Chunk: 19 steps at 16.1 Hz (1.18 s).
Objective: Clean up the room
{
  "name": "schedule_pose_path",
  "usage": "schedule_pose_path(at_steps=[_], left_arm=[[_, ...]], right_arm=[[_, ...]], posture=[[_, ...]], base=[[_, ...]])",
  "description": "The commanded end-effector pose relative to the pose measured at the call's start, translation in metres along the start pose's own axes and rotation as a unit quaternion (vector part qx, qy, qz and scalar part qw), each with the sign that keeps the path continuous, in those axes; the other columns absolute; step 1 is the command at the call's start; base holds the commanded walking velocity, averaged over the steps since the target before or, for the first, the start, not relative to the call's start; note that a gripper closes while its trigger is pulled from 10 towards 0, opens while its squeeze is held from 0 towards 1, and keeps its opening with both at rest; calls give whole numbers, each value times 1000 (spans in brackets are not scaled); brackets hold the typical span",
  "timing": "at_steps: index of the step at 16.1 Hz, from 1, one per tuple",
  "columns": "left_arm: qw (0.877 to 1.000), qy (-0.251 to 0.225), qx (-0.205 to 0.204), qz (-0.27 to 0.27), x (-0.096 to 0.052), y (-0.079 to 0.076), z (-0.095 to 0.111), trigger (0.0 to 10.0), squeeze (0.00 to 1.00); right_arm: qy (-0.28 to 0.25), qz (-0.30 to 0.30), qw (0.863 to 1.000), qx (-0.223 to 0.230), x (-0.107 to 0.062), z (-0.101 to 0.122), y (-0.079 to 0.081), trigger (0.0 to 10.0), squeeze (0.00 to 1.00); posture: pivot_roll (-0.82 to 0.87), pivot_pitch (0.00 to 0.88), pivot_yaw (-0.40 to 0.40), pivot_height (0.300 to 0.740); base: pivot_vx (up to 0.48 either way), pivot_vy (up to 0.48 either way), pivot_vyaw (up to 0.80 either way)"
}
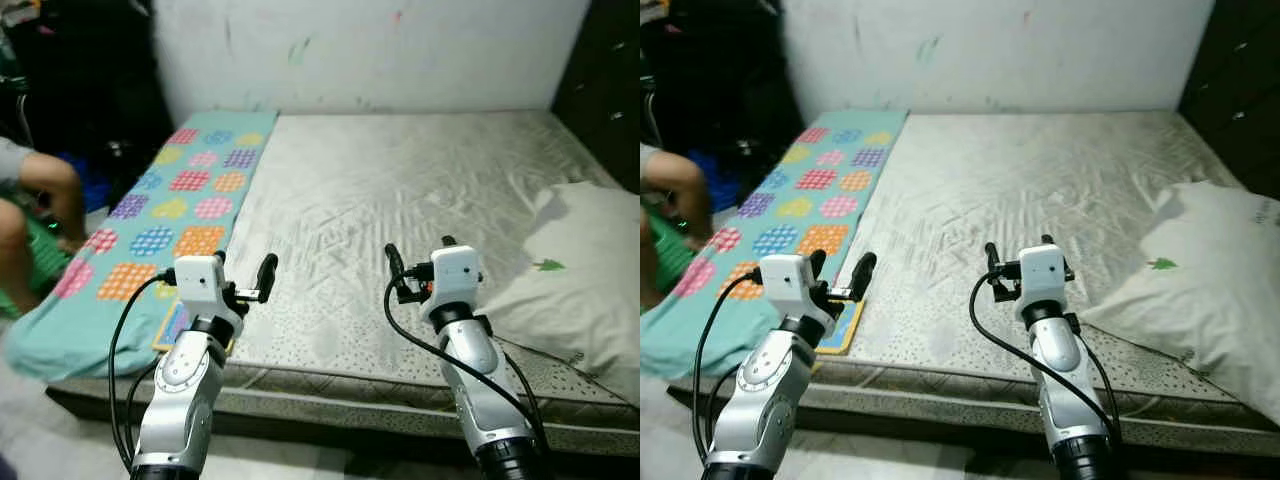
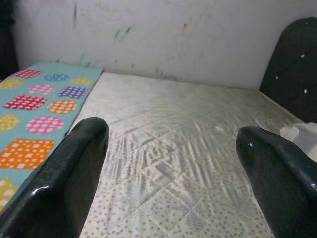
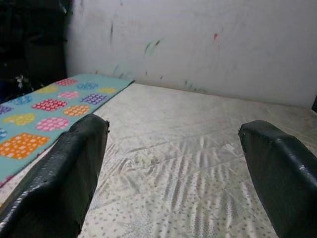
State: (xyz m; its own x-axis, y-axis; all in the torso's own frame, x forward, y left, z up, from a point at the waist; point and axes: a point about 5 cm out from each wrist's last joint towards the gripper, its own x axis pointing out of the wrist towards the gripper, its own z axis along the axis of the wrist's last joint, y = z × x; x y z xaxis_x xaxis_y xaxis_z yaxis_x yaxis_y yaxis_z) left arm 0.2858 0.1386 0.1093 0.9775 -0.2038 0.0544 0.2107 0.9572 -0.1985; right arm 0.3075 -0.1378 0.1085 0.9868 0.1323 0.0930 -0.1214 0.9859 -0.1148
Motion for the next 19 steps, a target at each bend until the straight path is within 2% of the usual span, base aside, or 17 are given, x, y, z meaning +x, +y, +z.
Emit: schedule_pose_path(at_steps=[1, 3, 9, 12, 14, 19], left_arm=[[1000, -3, 5, -5, 3, 1, 2, 10000, 0], [1000, -4, 4, -5, 3, 0, 2, 10000, 0], [1000, -10, 0, 4, 3, 3, 0, 10000, 0], [1000, -15, 6, 5, 4, 4, -1, 10000, 0], [1000, -16, 11, 6, 5, 3, -1, 10000, 0], [999, -32, 7, -18, 2, -1, 1, 10000, 0]], right_arm=[[-8, 8, 1000, 3, 5, 4, 4, 10000, 0], [-9, 7, 1000, 0, 7, 5, 3, 10000, 0], [-13, 4, 1000, -8, 9, 6, 0, 10000, 0], [-16, -10, 999, -34, 12, 7, -3, 10000, 0], [-36, -1, 997, -62, 13, 10, -2, 10000, 0], [-18, -1, 999, -39, 11, 5, -3, 10000, 0]], posture=[[-119, 0, 27, 740], [-119, 0, 25, 740], [-119, 0, 19, 740], [-123, 0, 21, 740], [-124, 0, 22, 740], [-124, 0, 13, 740]], base=[[0, -469, 0], [0, -467, 0], [0, 0, 0], [0, 0, 0], [0, 0, 0], [50, 0, 0]])
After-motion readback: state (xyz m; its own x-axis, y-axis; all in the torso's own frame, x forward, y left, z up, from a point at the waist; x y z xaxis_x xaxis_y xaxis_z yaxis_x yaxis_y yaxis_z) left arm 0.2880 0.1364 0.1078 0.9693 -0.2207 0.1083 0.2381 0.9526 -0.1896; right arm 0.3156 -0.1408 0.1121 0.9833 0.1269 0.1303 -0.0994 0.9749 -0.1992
